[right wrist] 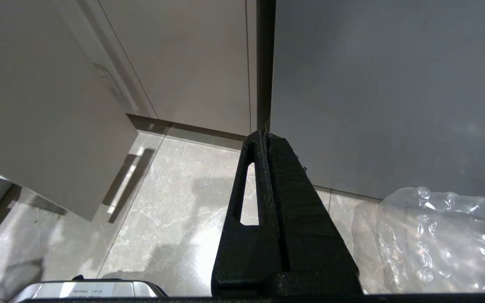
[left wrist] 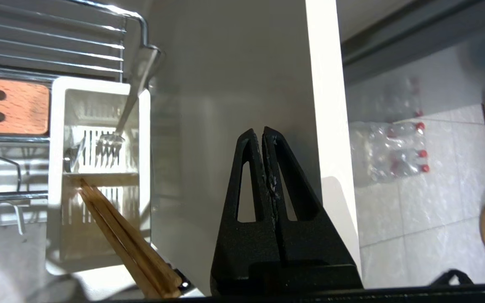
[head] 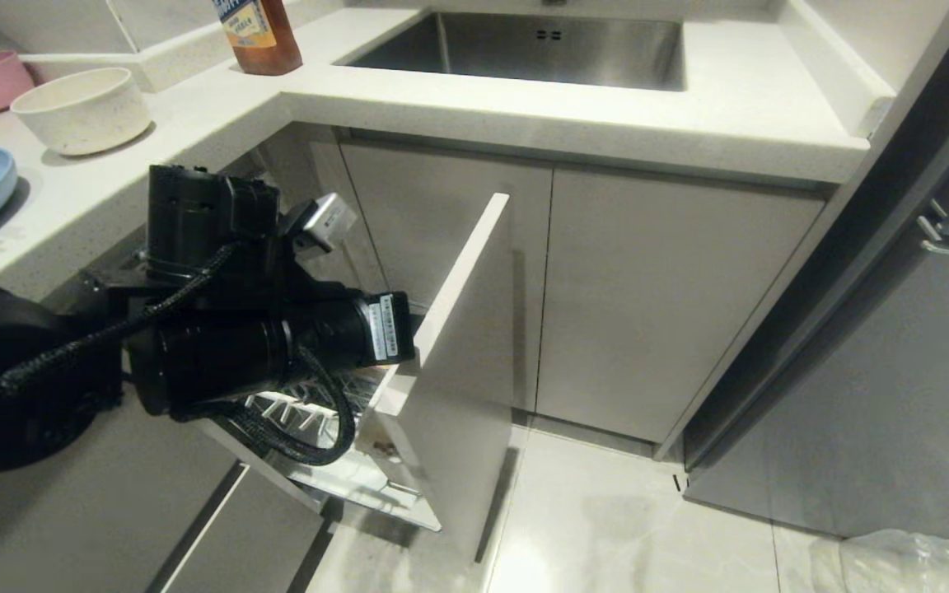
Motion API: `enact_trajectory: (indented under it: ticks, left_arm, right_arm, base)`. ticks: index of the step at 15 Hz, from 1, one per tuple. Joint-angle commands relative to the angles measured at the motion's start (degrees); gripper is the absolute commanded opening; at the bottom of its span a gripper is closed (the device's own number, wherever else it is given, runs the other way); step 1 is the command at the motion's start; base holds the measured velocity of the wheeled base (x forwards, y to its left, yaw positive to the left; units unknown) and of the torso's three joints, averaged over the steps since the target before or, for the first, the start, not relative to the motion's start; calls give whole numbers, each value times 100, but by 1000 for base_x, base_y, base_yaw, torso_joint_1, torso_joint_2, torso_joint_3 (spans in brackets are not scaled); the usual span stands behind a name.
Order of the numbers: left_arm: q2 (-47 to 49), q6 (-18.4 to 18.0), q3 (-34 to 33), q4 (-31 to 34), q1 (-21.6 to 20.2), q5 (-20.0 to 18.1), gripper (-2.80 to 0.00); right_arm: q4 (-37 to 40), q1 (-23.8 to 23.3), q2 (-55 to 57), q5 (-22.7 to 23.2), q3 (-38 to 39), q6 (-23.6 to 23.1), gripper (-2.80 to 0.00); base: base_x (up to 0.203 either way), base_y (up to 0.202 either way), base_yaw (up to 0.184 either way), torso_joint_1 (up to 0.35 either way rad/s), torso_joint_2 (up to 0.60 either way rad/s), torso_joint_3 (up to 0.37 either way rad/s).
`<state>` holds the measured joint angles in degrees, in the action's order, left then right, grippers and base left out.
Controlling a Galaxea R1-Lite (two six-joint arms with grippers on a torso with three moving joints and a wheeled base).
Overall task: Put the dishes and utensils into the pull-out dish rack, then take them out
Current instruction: Open the cupboard, then pick up the chopsticks and place it in the cupboard
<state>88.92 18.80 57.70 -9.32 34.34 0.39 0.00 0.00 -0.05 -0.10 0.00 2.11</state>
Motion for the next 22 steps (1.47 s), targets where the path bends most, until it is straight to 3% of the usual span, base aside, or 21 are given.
enact_trajectory:
  ticks: [1, 4, 12, 15, 17, 19, 22]
  left_arm:
    - [-6, 29, -25, -8, 115, 5, -280]
    - [-6, 159, -62, -8, 298, 5, -280]
    - [2, 151, -57, -17, 251, 20, -280]
    - [-71, 74, -20, -17, 32, 62, -280]
    - [-226, -284, -21, -17, -217, 95, -280]
    - [-420, -584, -5, -24, -383, 405, -280]
    - [-549, -711, 46, -389, -347, 1138, -280]
  right_arm:
    - [0, 0, 5, 1, 0, 0, -280]
    - [0, 0, 5, 1, 0, 0, -280]
    - [0, 0, 5, 1, 0, 0, -280]
    - [0, 0, 5, 1, 0, 0, -280]
    - [0, 0, 5, 1, 0, 0, -280]
    - [0, 0, 5, 1, 0, 0, -280]
    - [0, 0, 5, 1, 0, 0, -280]
  base:
    - [0, 0, 0, 0, 0, 0]
    - [0, 0, 0, 0, 0, 0]
    - [0, 0, 0, 0, 0, 0]
    - [0, 0, 0, 0, 0, 0]
    - [0, 0, 0, 0, 0, 0]
    - [0, 0, 0, 0, 0, 0]
    - [0, 0, 0, 0, 0, 0]
